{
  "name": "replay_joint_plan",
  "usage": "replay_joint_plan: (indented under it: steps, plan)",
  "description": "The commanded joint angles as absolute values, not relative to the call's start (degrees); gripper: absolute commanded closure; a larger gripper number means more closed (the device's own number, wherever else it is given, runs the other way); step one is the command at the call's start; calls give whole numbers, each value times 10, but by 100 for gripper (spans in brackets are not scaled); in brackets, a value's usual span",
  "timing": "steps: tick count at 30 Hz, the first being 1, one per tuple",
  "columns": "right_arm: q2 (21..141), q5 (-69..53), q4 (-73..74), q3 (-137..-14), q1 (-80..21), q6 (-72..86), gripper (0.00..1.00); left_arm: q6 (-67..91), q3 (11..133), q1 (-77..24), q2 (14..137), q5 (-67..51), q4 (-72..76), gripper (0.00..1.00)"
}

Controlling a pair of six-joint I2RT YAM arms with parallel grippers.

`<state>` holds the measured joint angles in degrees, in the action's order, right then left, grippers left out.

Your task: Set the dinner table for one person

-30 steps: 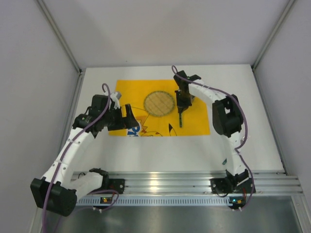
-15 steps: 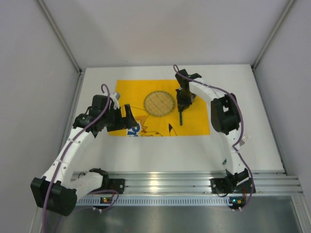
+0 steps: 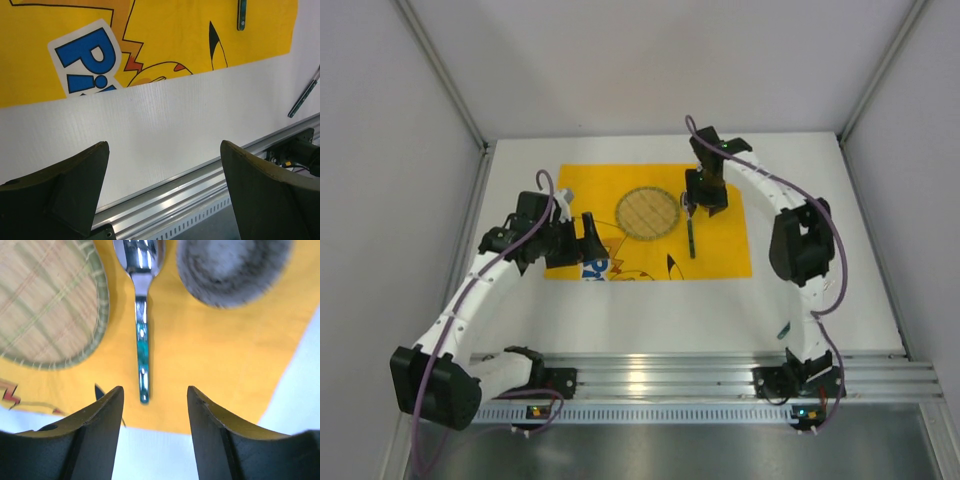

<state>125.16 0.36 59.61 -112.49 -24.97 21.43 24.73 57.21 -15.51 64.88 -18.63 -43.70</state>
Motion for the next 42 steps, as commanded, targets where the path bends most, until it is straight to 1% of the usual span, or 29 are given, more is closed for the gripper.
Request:
replay_joint_plan:
  steps: [1,2,3,4,5,6,7,8,9,10,11,13,15,19,21,24,27,28,30,31,32,33,34,39,41,42]
  plan:
    - [1077,43,628,-1064,-199,212,46,236,574,-154,650,-210,-391,2]
    - [1051,45,627,-1032,-180,221,45,235,570,-155,651,-216,-386,2]
    - [1024,44,626,-960,-157,245,43,235,564,-155,650,-220,-380,2]
    - [975,40,622,-920,-103,261,41,235,558,-155,650,-223,-374,2]
    - [953,36,619,-842,-74,291,40,235,544,-155,648,-231,-360,2]
    - [931,31,617,-805,-44,307,38,235,537,-155,648,-236,-353,2]
    - [892,9,611,-769,24,322,30,235,524,-155,648,-239,-346,2]
    - [871,4,606,-699,52,336,25,236,519,-155,647,-243,-338,2]
    - [852,-17,599,-669,80,360,21,236,514,-155,647,-252,-332,2]
    - [818,-31,591,-643,130,371,15,236,506,-155,647,-257,-329,2]
    - [803,-33,585,-618,151,380,11,234,504,-155,647,-261,-326,2]
    - [775,-33,577,-565,201,390,10,232,494,-155,645,-267,-319,2]
    - [769,-26,577,-539,220,386,10,229,490,-155,642,-272,-316,2]
    - [769,-2,570,-515,229,380,10,221,487,-155,640,-275,-322,2]
    - [768,-2,562,-491,229,381,12,218,486,-155,636,-276,-325,2]
    - [773,-2,535,-454,229,385,18,219,486,-155,632,-276,-330,2]
    - [780,-16,497,-410,229,388,26,221,488,-155,632,-274,-336,2]
    - [784,-25,479,-400,229,388,33,220,490,-155,633,-274,-337,2]
    - [784,-33,462,-376,229,389,41,219,492,-155,634,-270,-344,3]
    - [786,-37,451,-371,229,389,51,218,493,-155,633,-269,-345,3]
    - [786,-37,447,-366,228,386,56,218,493,-155,632,-269,-346,2]
    - [786,-38,443,-365,228,382,68,218,493,-155,633,-267,-347,2]
    - [785,-33,443,-366,229,381,100,219,493,-155,634,-266,-348,2]
    - [790,-47,447,-396,216,360,100,216,499,-161,642,-261,-342,2]
    - [783,-50,459,-430,196,366,100,186,536,-191,659,-174,-361,2]
    - [780,-54,463,-444,165,370,100,176,556,-233,671,-135,-375,2]
